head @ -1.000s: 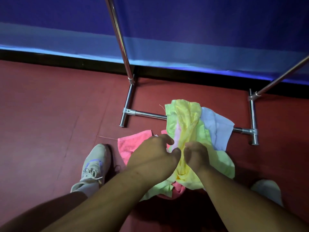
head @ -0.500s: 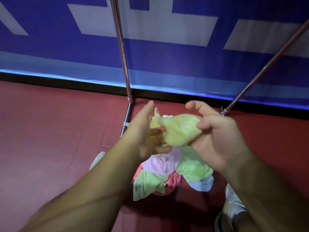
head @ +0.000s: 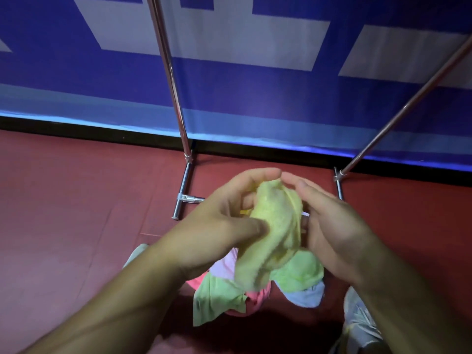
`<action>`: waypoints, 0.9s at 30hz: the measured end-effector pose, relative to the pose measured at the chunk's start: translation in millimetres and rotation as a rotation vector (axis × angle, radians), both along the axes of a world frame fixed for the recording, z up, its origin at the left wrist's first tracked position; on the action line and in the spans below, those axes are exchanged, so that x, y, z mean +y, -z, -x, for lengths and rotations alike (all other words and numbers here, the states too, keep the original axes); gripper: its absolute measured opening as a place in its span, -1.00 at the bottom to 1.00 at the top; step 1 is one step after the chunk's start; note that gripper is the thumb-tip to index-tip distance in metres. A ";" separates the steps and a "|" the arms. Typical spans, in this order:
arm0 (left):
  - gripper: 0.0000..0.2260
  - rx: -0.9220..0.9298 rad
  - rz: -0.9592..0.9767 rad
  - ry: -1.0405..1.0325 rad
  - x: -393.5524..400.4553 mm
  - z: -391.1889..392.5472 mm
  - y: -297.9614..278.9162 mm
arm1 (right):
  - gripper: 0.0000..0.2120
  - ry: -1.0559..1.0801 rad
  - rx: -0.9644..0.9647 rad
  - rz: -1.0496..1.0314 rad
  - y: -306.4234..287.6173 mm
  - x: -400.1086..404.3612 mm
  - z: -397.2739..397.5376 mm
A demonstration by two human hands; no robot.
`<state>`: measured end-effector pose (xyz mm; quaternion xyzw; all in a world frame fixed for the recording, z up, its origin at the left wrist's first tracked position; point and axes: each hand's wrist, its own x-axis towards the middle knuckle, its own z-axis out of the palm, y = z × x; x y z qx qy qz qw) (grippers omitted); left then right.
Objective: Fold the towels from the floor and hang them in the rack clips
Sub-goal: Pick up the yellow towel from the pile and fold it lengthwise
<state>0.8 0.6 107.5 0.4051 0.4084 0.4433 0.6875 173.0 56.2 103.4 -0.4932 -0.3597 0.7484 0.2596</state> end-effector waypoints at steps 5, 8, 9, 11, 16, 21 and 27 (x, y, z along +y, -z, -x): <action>-0.54 0.410 -0.012 0.061 7.4 6.4 5.5 | -0.89 0.024 -0.267 -0.238 17.3 11.6 12.7; -0.59 0.621 0.015 0.051 10.5 11.0 7.7 | -0.69 0.155 -0.087 -0.119 15.5 19.7 17.7; -0.61 0.720 0.039 0.005 12.8 14.3 11.6 | -0.67 0.187 -0.018 -0.085 12.2 22.7 18.4; -0.56 0.899 0.087 -0.083 18.0 23.4 18.4 | -0.66 0.216 0.036 -0.068 6.5 26.7 19.1; -0.31 0.805 -0.054 -0.092 22.3 22.0 19.0 | -0.68 0.008 0.137 -0.058 -0.6 19.9 19.5; -0.79 0.888 -0.109 -0.217 30.1 22.4 28.1 | -0.83 -0.016 -0.003 -0.236 2.1 25.6 13.3; -0.75 1.245 -0.328 -0.322 29.0 31.2 34.9 | -0.64 0.259 -0.222 -0.512 17.4 32.5 7.1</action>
